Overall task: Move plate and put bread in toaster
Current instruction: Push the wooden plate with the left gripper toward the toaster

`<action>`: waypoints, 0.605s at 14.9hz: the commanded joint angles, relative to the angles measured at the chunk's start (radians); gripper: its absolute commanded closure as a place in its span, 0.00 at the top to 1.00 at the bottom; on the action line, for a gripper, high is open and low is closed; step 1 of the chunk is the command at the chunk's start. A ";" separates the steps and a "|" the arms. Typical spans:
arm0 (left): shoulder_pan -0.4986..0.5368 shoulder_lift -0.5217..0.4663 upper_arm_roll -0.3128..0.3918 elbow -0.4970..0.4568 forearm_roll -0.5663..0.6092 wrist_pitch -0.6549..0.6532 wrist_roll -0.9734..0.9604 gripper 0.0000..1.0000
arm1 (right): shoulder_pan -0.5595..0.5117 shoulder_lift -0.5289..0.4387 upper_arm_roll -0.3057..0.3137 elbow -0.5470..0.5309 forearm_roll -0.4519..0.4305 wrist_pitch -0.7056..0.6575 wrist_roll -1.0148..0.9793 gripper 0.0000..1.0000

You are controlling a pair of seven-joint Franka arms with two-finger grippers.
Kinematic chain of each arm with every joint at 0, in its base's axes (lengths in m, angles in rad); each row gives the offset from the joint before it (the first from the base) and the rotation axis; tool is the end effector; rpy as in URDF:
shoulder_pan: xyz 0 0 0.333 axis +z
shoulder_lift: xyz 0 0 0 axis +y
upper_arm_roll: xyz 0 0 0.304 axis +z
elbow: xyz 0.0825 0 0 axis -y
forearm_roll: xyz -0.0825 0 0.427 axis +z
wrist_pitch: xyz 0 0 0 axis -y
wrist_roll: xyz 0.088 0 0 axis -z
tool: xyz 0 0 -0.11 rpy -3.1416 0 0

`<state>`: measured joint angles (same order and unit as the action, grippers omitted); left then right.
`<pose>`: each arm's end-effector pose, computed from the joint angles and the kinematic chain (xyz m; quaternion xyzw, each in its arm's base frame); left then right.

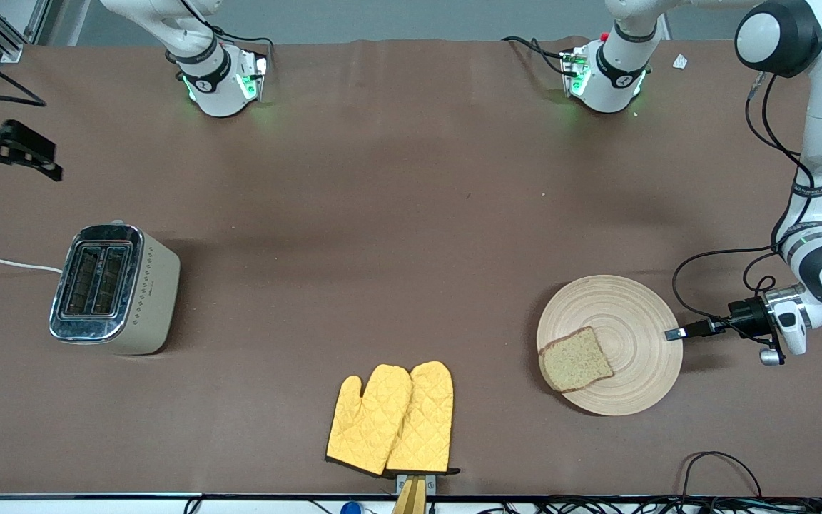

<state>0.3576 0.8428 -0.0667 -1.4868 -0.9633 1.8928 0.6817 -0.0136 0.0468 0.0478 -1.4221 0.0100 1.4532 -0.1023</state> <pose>0.6927 0.1476 0.1308 0.8834 0.0726 0.0263 0.4622 0.5989 0.0210 0.6470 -0.9976 -0.0687 0.0076 0.0063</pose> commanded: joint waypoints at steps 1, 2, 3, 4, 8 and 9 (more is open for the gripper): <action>0.007 -0.019 -0.048 0.017 0.009 -0.067 0.010 0.02 | 0.017 0.039 -0.003 -0.087 0.091 0.125 0.012 1.00; 0.007 -0.024 -0.073 0.016 0.009 -0.079 0.007 0.02 | 0.033 0.054 -0.003 -0.125 0.120 0.175 0.021 1.00; 0.009 -0.025 -0.094 0.013 0.009 -0.081 0.004 0.01 | 0.053 0.088 -0.003 -0.147 0.125 0.206 0.035 1.00; 0.009 -0.030 -0.117 0.007 0.009 -0.081 0.004 0.01 | 0.063 0.129 -0.003 -0.153 0.125 0.219 0.053 1.00; -0.012 -0.109 -0.203 -0.082 0.005 -0.013 -0.040 0.00 | 0.028 0.254 -0.005 -0.176 0.261 0.254 0.064 1.00; -0.035 -0.137 -0.214 -0.122 0.002 0.024 -0.060 0.00 | -0.005 0.271 -0.003 -0.211 0.321 0.292 0.053 1.00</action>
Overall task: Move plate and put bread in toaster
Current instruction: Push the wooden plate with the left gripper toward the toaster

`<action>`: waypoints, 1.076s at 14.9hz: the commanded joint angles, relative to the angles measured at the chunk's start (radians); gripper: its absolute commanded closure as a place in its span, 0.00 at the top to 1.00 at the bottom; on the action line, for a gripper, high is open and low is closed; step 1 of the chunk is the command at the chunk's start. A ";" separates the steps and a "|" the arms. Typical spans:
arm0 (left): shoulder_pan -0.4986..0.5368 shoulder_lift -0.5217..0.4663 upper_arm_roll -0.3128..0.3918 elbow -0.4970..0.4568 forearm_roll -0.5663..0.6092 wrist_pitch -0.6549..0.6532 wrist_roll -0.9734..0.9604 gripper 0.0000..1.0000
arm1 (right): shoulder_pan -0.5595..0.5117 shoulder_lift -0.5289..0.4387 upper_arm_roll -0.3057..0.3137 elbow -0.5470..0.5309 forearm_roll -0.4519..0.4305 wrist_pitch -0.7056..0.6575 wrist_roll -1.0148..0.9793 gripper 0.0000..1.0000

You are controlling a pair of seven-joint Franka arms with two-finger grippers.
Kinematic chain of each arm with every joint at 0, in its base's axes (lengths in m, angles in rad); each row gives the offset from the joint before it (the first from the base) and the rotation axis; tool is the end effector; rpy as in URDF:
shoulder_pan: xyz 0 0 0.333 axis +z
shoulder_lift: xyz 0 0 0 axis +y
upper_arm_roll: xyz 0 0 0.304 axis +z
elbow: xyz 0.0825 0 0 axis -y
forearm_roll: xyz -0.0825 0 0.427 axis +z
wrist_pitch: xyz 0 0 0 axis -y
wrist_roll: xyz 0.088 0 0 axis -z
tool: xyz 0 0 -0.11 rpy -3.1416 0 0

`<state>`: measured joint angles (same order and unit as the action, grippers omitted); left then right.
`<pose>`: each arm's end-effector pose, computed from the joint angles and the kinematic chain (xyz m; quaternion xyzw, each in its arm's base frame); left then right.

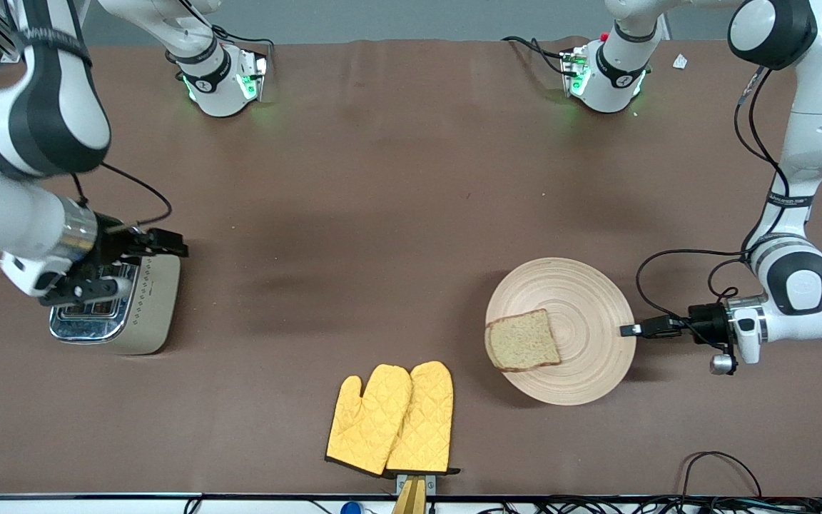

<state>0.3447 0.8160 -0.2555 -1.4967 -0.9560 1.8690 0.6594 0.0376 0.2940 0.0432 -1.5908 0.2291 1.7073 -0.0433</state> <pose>0.7127 0.0224 0.1677 0.8524 -0.0006 0.0020 0.5228 0.6629 0.0734 0.4257 -0.9885 -0.0355 0.0902 0.1160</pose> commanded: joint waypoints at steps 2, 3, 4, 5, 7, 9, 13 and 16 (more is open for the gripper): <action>-0.059 -0.138 -0.054 -0.154 -0.012 0.103 -0.046 0.00 | -0.062 0.020 0.001 -0.115 0.140 0.109 -0.064 1.00; -0.064 -0.135 -0.074 -0.166 -0.018 0.116 -0.046 0.00 | -0.053 0.019 0.001 -0.117 0.141 0.112 -0.066 1.00; -0.066 -0.127 -0.103 -0.180 -0.036 0.130 -0.046 0.00 | -0.039 0.019 0.003 -0.115 0.144 0.118 -0.064 1.00; -0.069 -0.123 -0.128 -0.192 -0.058 0.143 -0.044 0.00 | -0.029 0.019 0.003 -0.113 0.145 0.144 -0.064 1.00; -0.108 -0.115 -0.168 -0.214 -0.069 0.198 -0.040 0.00 | -0.016 0.039 0.003 -0.115 0.142 0.243 -0.075 1.00; -0.163 -0.109 -0.174 -0.256 -0.149 0.283 -0.002 0.01 | 0.017 0.059 0.001 -0.117 0.133 0.299 -0.079 1.00; -0.289 -0.080 -0.180 -0.281 -0.299 0.392 0.144 0.01 | 0.015 0.091 0.001 -0.115 0.133 0.308 -0.078 1.00; -0.367 -0.046 -0.180 -0.278 -0.352 0.487 0.152 0.01 | 0.050 0.114 0.001 -0.115 0.141 0.339 -0.069 1.00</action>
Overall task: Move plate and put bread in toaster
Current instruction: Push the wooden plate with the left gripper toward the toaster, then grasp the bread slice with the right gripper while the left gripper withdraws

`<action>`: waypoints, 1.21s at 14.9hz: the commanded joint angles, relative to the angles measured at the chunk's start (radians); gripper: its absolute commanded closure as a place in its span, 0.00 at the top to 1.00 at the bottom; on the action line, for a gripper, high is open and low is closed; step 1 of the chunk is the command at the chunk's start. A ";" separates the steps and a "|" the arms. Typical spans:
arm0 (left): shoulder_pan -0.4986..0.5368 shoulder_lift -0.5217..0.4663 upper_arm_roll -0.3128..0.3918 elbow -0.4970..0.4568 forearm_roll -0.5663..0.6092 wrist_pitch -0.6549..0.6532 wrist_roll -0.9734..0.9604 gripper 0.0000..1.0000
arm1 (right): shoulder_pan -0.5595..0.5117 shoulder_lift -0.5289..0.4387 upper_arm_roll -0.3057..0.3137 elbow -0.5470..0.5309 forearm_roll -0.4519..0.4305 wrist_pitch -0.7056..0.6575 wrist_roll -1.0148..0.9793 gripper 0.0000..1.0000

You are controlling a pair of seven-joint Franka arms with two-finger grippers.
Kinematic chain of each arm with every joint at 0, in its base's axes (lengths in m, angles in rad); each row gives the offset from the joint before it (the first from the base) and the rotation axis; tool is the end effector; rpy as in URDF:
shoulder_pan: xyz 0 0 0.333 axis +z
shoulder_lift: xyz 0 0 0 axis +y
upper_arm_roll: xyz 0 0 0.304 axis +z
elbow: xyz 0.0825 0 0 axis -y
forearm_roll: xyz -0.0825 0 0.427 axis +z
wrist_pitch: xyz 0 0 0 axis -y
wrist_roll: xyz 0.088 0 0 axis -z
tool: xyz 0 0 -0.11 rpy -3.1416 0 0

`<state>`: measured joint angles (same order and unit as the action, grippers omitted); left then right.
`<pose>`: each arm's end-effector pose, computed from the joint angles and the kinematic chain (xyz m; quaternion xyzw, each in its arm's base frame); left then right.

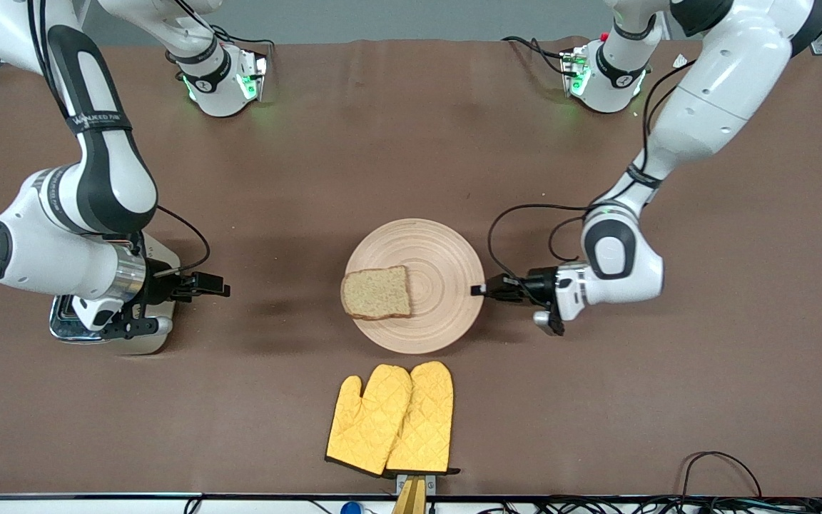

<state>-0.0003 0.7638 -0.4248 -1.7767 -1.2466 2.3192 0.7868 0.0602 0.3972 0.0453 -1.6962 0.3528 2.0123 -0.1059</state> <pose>0.6049 -0.2870 0.1171 0.8529 -0.0335 -0.0114 0.5208 0.6798 0.0912 0.3269 -0.9854 -0.0214 0.0401 0.1642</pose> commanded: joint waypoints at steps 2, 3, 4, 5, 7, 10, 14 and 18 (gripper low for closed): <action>-0.076 0.031 -0.011 0.003 -0.161 0.084 0.101 0.01 | 0.064 0.023 -0.002 -0.016 0.015 0.060 -0.001 1.00; -0.093 0.048 -0.009 0.005 -0.218 0.092 0.156 0.01 | 0.067 0.031 -0.002 -0.019 0.014 0.062 -0.001 1.00; -0.105 0.063 -0.009 0.008 -0.273 0.095 0.220 0.01 | 0.078 0.034 -0.001 -0.045 0.014 0.080 -0.001 1.00; -0.118 0.075 -0.009 0.010 -0.304 0.098 0.262 0.01 | 0.105 0.032 -0.001 -0.093 0.014 0.150 -0.001 1.00; -0.132 0.089 -0.008 0.017 -0.318 0.101 0.276 0.02 | 0.192 0.022 -0.001 -0.221 0.015 0.349 0.000 1.00; -0.136 0.092 -0.009 0.019 -0.323 0.124 0.243 0.56 | 0.237 0.028 -0.001 -0.279 0.017 0.460 0.017 1.00; -0.116 0.069 -0.008 0.014 -0.320 0.130 0.137 1.00 | 0.296 0.025 -0.004 -0.290 0.015 0.480 0.094 1.00; -0.054 -0.009 -0.002 0.034 -0.214 0.131 -0.047 1.00 | 0.305 0.031 -0.002 -0.315 0.015 0.526 0.095 0.77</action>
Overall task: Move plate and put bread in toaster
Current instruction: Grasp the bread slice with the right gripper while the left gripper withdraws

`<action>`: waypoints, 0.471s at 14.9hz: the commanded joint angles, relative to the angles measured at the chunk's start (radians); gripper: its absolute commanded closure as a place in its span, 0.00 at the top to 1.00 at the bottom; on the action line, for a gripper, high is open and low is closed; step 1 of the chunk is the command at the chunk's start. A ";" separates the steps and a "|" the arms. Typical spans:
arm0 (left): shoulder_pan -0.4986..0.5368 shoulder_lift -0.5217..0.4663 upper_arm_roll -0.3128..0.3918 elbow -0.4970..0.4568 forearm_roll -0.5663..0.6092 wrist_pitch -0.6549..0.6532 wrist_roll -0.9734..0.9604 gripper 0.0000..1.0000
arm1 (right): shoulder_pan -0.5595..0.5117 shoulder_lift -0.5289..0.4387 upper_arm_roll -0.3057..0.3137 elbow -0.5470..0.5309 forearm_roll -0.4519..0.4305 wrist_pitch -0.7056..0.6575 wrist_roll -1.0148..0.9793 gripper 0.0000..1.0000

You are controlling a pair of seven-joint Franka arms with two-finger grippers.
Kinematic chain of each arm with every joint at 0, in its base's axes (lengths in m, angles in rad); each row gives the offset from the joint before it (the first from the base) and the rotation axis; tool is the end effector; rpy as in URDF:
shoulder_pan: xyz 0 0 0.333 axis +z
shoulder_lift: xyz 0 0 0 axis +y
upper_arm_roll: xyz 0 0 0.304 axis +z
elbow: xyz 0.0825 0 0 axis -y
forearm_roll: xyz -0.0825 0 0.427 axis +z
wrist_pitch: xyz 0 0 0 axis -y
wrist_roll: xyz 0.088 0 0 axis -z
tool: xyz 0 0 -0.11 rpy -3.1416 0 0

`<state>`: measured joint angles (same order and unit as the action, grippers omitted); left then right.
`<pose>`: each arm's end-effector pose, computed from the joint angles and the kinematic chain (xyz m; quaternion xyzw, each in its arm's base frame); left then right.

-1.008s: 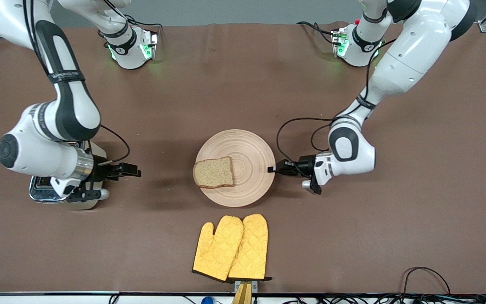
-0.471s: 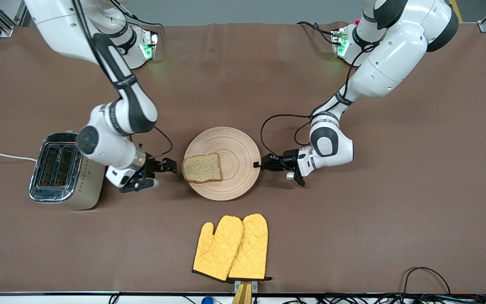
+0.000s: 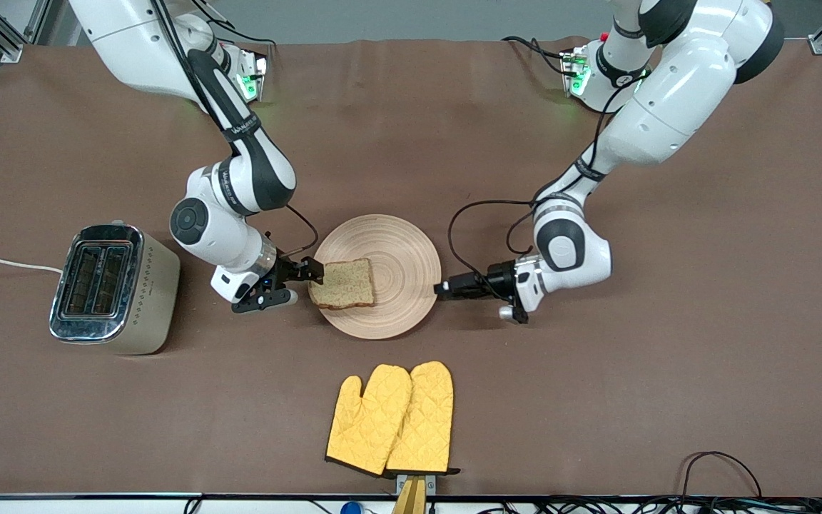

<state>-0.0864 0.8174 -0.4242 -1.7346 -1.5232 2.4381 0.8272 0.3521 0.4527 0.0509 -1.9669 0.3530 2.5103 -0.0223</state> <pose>0.5954 -0.3263 0.0982 0.8367 0.0658 0.0129 0.5436 0.5977 0.2521 0.2028 -0.9892 -0.0705 -0.0200 0.1269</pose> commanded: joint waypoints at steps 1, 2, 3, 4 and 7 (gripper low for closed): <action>0.066 -0.076 -0.004 0.012 0.136 0.010 -0.136 1.00 | 0.019 -0.025 -0.009 -0.044 0.015 0.028 0.019 0.69; 0.083 -0.084 -0.004 0.027 0.200 0.007 -0.196 1.00 | 0.021 -0.025 -0.009 -0.043 0.017 0.028 0.033 0.60; 0.106 -0.090 -0.004 0.050 0.269 0.003 -0.253 1.00 | 0.021 -0.025 -0.009 -0.043 0.015 0.028 0.036 0.55; 0.134 -0.095 -0.007 0.065 0.337 -0.002 -0.323 1.00 | 0.021 -0.025 -0.009 -0.043 0.015 0.028 0.036 0.52; 0.204 -0.100 -0.004 0.165 0.487 -0.109 -0.463 1.00 | 0.024 -0.023 -0.009 -0.043 0.015 0.032 0.042 0.49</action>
<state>0.0797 0.7205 -0.4255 -1.6303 -1.1211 2.4036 0.4473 0.3603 0.4527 0.0505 -1.9806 0.3530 2.5246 0.0040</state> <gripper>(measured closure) 0.000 0.471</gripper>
